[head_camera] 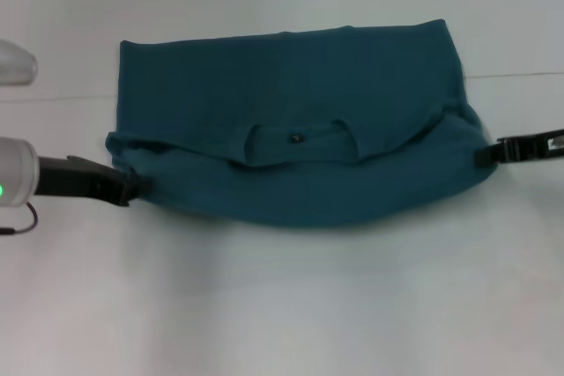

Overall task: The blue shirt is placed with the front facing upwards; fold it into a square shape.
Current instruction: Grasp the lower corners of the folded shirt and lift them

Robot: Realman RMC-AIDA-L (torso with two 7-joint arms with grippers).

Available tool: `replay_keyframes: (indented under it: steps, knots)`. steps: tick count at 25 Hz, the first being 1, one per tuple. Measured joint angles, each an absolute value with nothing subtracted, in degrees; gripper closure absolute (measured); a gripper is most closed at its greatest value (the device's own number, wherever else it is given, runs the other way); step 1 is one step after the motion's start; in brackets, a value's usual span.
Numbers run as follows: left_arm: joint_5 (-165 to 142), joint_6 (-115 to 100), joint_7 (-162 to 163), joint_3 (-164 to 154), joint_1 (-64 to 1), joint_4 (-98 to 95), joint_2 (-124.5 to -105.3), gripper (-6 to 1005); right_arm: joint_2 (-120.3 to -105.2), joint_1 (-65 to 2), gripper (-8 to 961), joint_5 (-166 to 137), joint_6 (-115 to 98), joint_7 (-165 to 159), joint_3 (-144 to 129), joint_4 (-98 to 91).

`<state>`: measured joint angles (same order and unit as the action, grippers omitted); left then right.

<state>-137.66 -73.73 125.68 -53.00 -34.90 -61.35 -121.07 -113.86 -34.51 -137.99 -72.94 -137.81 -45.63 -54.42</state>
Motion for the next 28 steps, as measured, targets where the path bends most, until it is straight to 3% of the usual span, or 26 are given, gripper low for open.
replay_keyframes:
  steps: [5,14,17,24,26,28]
  knots:
    - [-137.68,-73.48,125.81,-50.31,-39.61,-55.16,-117.40,985,-112.75,-36.20,902,-137.88,-72.35,-137.83,-41.92,-54.01]
    - [-137.99,-72.68,125.84,-46.56,-45.60,-51.82,-113.83,985,-109.67,-41.91,920,-138.02,-71.11,-140.25,-37.76,-53.07]
    - [-137.59,-73.47,125.85,-45.93,-45.63,-52.25,-113.91,986,-109.67,-42.08,917,-137.94,-72.29,-140.73,-37.52,-53.96]
    - [-137.41,-75.04,125.29,-46.23,-40.74,-56.26,-117.04,986,-112.30,-37.53,911,-137.91,-74.35,-139.49,-37.70,-54.25]
    - [-137.41,-75.59,125.13,-46.18,-39.67,-58.19,-117.60,986,-112.30,-37.14,909,-137.85,-74.65,-139.38,-37.50,-54.29]
    - [-137.35,-76.21,125.33,-45.87,-40.65,-58.63,-116.71,986,-111.51,-37.89,907,-137.73,-74.57,-139.47,-37.29,-54.29]
